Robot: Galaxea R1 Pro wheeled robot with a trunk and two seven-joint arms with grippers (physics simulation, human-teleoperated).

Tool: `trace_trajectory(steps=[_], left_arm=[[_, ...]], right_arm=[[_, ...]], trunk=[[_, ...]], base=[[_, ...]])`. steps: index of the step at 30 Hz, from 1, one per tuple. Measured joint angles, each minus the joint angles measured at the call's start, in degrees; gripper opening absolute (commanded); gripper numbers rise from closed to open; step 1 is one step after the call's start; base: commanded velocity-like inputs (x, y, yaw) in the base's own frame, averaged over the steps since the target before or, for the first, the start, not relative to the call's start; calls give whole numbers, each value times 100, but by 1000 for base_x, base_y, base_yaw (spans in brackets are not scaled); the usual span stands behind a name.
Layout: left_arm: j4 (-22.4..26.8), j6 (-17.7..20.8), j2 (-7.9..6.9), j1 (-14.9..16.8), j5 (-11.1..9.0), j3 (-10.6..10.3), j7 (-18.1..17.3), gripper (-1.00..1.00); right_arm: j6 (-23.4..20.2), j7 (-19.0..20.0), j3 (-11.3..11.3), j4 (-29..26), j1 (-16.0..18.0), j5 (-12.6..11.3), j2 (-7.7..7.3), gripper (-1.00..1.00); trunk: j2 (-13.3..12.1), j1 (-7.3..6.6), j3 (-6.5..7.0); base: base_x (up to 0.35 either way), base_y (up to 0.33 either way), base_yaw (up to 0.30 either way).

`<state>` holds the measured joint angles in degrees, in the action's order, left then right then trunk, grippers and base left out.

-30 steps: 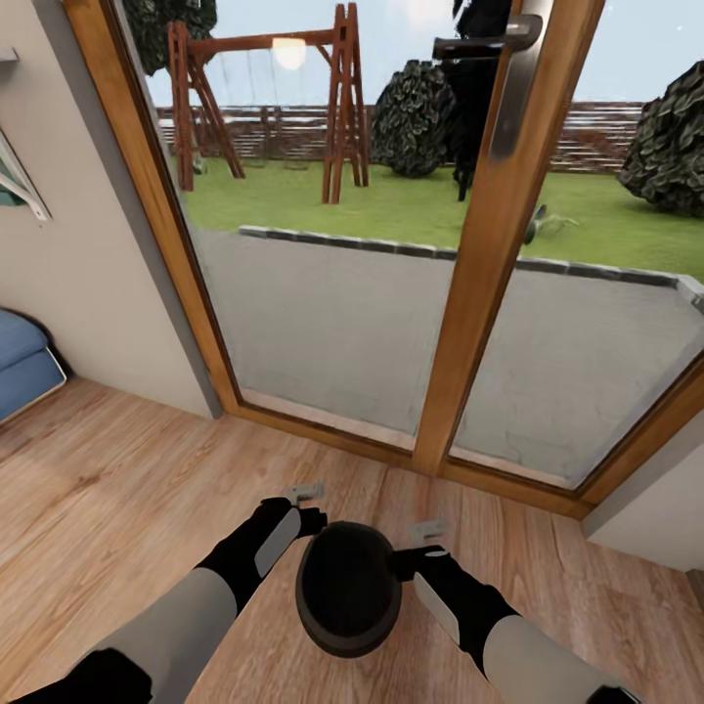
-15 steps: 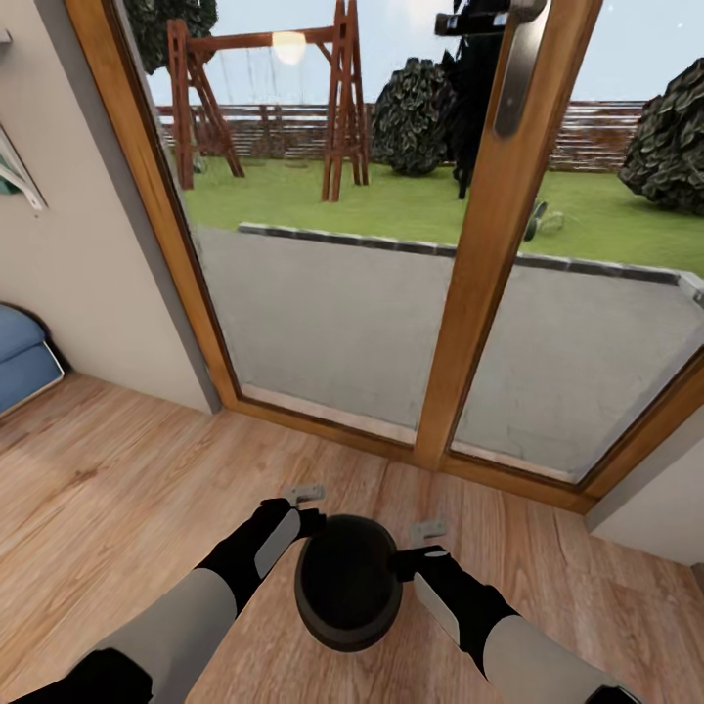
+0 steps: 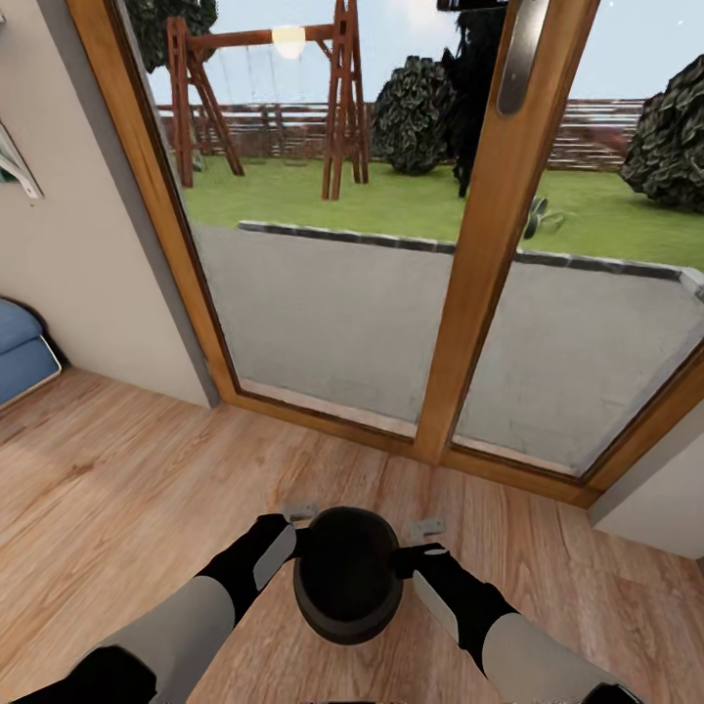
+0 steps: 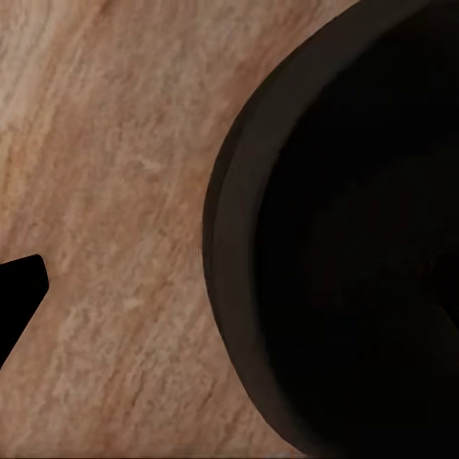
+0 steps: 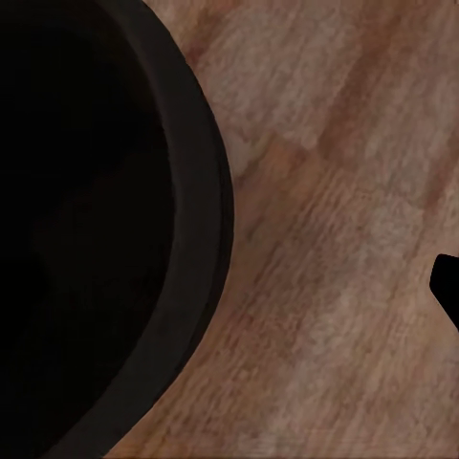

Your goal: Place each of the two pumpkins and all three candles from the living room inside a cabinet in the living room (use any cabinet), then make sure every cabinet is closed, and position the cauldron so it is next to a table in the living room.

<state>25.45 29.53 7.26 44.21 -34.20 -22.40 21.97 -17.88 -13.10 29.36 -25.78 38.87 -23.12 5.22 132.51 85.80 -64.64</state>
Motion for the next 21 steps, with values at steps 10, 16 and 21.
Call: trace_trajectory(steps=[10, 16, 21], left_arm=[[-103, -130, 8, 0, -1, -16, 0, 100], [-85, -131, 11, 0, -1, -18, 0, 100], [-62, -132, 12, 0, -7, -18, -6, 100]], right_arm=[[-24, -9, -7, 14, 287, -13, 100, 100], [-23, -9, -9, 12, 328, -25, 102, 100], [-22, -9, -9, 12, 331, -34, 102, 100]], trunk=[[401, 220, -179], [642, 351, -287], [842, 461, -377]], base=[[0, 0, 0], [0, 0, 0], [0, 0, 0]])
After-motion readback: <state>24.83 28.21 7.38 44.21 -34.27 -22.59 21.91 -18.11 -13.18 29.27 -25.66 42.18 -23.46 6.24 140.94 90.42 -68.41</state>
